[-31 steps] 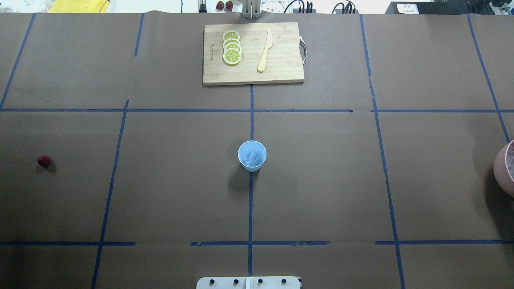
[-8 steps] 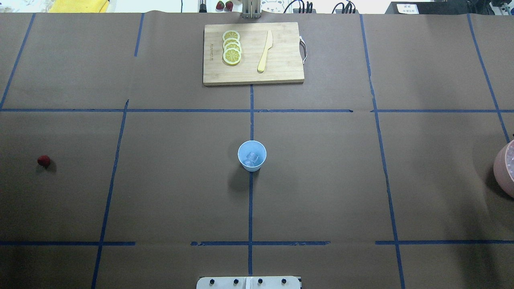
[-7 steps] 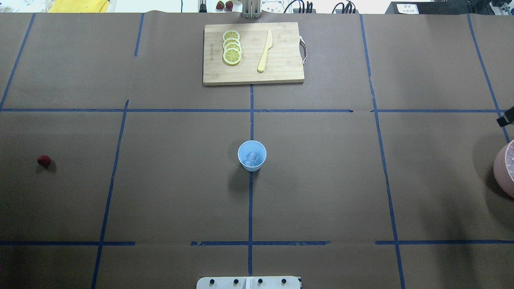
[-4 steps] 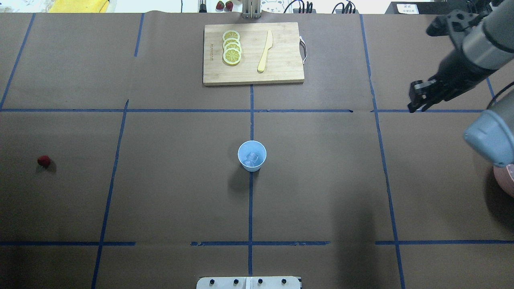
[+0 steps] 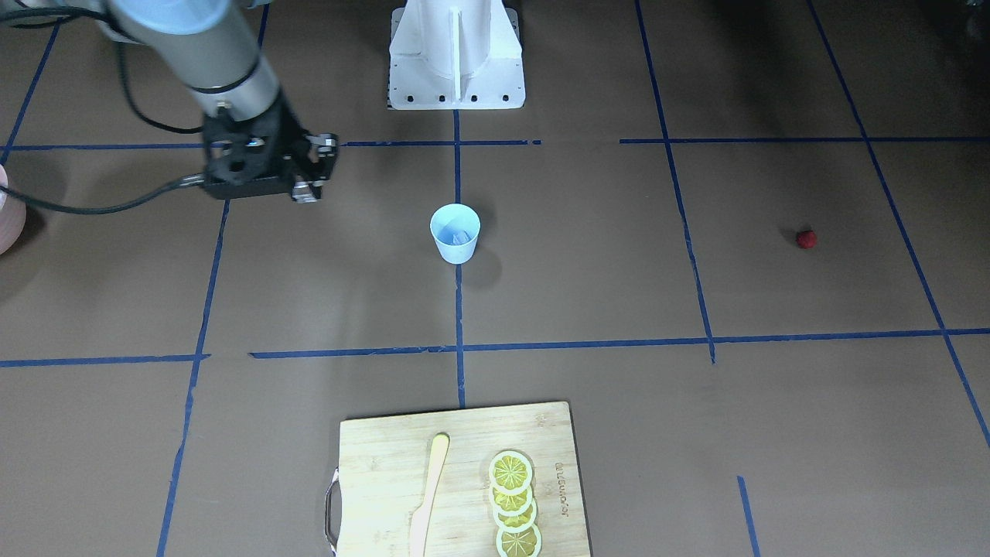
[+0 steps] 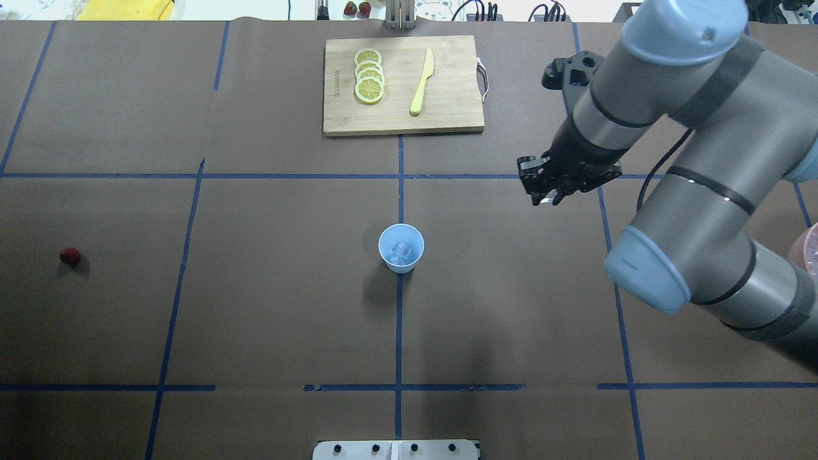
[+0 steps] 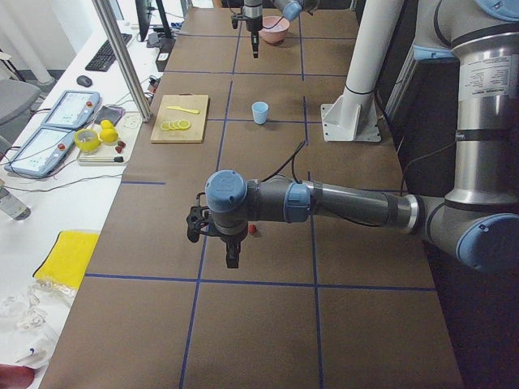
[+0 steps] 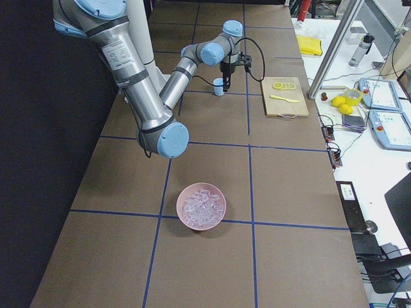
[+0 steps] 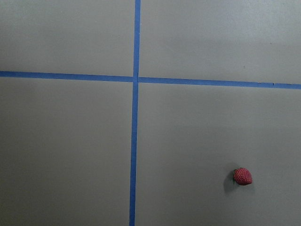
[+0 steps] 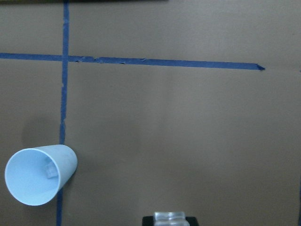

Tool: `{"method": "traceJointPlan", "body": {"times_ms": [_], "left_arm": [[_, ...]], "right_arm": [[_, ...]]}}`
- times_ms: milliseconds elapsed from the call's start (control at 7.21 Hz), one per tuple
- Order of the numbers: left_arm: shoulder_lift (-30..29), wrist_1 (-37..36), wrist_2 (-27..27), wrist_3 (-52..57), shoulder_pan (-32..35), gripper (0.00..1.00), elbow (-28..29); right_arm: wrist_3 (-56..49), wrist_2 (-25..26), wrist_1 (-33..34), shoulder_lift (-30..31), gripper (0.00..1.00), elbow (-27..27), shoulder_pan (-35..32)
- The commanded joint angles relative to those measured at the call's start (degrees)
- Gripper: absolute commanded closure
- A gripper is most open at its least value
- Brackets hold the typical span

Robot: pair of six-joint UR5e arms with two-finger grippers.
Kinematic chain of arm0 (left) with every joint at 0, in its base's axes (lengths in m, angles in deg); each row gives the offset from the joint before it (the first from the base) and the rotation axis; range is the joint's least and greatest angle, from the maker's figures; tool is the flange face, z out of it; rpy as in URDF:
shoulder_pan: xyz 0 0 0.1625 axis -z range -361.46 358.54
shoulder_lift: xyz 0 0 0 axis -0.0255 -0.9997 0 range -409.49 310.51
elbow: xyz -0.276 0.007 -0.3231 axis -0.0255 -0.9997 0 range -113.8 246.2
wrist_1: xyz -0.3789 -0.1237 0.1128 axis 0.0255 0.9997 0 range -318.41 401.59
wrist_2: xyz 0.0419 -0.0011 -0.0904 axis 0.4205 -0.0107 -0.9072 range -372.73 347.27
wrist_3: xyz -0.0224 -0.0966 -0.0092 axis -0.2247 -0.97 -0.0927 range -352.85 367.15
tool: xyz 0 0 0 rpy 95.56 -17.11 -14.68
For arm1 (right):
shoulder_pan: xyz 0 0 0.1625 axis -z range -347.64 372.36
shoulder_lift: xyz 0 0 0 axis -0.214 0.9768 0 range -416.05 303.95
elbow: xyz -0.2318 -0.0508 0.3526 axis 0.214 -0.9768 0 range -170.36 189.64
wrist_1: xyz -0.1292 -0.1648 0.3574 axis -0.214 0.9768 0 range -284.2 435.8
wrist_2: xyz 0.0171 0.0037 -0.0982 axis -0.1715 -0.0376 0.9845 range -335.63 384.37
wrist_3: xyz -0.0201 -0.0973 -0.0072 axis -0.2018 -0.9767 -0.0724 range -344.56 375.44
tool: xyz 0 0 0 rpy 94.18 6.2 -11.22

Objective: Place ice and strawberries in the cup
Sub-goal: 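Carry the ice cube with the right gripper over the blue cup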

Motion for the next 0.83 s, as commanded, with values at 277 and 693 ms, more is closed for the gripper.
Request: {"method": "traceJointPlan", "body": {"times_ms": [277, 693], "left_arm": [[0.0, 0.1, 0.0, 0.0, -0.09, 0.0, 0.68], [0.0, 0.37, 0.0, 0.0, -0.09, 0.0, 1.13]], "right_arm": [[8.28, 9.35, -8.49, -9.92, 1.0, -13.11, 10.47], [10.22, 11.39, -8.67, -15.3, 1.0, -20.6, 12.77]]}}
